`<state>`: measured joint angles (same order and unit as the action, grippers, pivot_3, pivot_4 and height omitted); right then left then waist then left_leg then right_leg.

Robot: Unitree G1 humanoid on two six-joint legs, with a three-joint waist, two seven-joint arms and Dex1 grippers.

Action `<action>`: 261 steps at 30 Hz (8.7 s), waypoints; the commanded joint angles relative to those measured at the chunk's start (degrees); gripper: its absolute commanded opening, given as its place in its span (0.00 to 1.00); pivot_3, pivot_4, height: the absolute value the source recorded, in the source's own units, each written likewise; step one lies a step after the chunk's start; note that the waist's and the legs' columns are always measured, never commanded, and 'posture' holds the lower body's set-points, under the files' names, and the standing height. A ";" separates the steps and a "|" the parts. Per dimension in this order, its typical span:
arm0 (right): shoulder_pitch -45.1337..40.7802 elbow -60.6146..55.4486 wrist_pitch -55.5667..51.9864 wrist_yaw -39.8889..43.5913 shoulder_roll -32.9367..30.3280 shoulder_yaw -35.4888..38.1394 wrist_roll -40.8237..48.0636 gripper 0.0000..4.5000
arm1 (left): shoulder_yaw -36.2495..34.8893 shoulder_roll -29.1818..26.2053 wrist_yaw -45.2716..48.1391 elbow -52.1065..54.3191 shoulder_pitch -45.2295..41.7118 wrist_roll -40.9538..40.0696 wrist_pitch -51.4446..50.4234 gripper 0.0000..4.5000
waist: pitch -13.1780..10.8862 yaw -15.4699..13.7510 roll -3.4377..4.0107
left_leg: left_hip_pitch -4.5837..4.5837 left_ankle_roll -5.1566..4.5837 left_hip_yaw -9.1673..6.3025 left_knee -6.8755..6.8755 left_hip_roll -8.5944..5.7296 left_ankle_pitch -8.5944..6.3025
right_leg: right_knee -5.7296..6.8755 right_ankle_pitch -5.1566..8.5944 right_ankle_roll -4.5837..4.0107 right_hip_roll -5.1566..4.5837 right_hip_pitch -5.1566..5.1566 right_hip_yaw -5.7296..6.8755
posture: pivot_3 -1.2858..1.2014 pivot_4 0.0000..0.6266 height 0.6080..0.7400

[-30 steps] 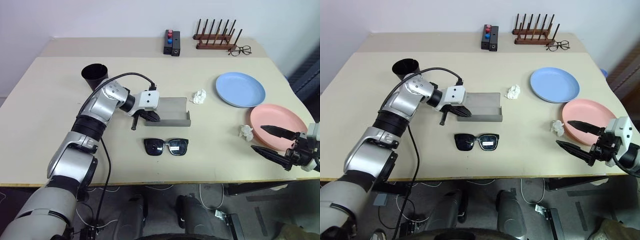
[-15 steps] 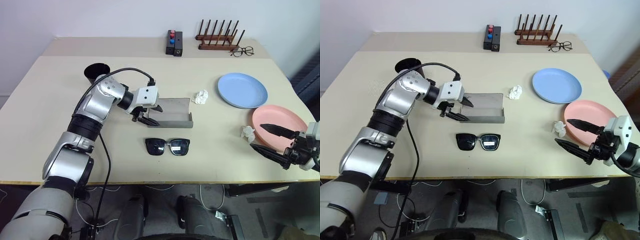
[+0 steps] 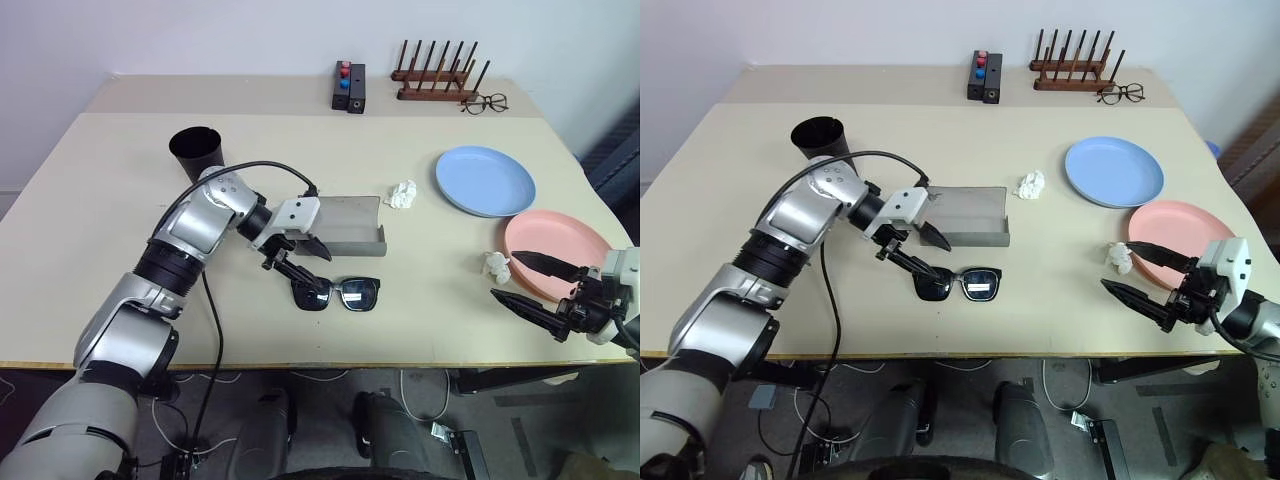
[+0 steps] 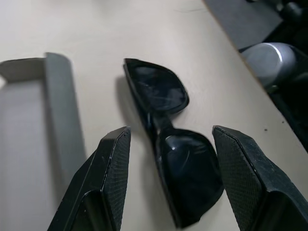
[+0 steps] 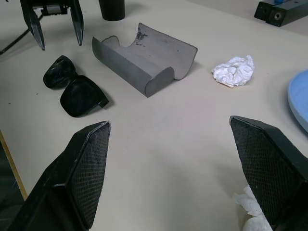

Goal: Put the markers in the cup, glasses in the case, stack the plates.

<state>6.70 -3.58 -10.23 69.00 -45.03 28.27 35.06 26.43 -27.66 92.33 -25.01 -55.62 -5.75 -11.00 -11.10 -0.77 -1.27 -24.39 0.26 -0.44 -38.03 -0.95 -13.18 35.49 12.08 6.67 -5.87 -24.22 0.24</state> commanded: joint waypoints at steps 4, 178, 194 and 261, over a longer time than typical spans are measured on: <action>0.88 -4.42 -0.05 -1.43 1.28 0.46 1.38 0.90 | 1.46 3.86 0.01 -5.65 -4.09 2.71 2.21 0.61 | 0.00 0.02 0.00 | -0.01 -0.03 0.01 -0.02 -0.01 -0.02 | -0.01 0.00 0.00 0.00 0.00 0.00 | 0.52 0.24 1.00; -3.50 -6.43 -13.03 -31.41 1.94 6.75 -1.87 0.90 | -20.19 13.58 -40.00 -18.71 -7.68 6.83 19.90 0.01 | 0.07 -1.44 0.25 | -0.11 -0.23 0.05 -0.11 -0.14 -0.15 | -0.16 -0.17 0.35 -0.09 0.03 -0.01 | 0.52 0.24 1.00; 0.38 10.35 -3.15 -19.84 -4.78 2.49 -12.78 0.90 | -14.69 19.25 -31.70 11.50 4.77 -7.09 -6.79 0.99 | 0.13 -0.84 0.35 | 0.04 -0.24 0.04 -0.14 -0.12 -0.14 | -0.23 -0.05 0.12 -0.03 0.23 -0.05 | 0.52 0.24 1.00; -63.72 70.14 19.74 -15.76 5.67 -23.79 -32.04 0.98 | -12.75 8.80 -38.67 26.36 13.24 -8.48 -21.00 1.00 | 0.03 1.69 0.54 | 0.35 -0.23 -0.04 0.07 -0.19 -0.14 | -0.39 -0.14 0.30 -0.03 0.55 -0.06 | 0.52 0.24 1.00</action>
<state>-54.94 68.79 10.08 51.72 -38.66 2.49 0.89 14.46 -18.72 53.62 -0.88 -42.37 -13.19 -32.20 -11.07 0.92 -0.73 -24.05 0.03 -0.48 -37.95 -1.14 -13.33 35.10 11.94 6.97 -5.91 -23.67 0.19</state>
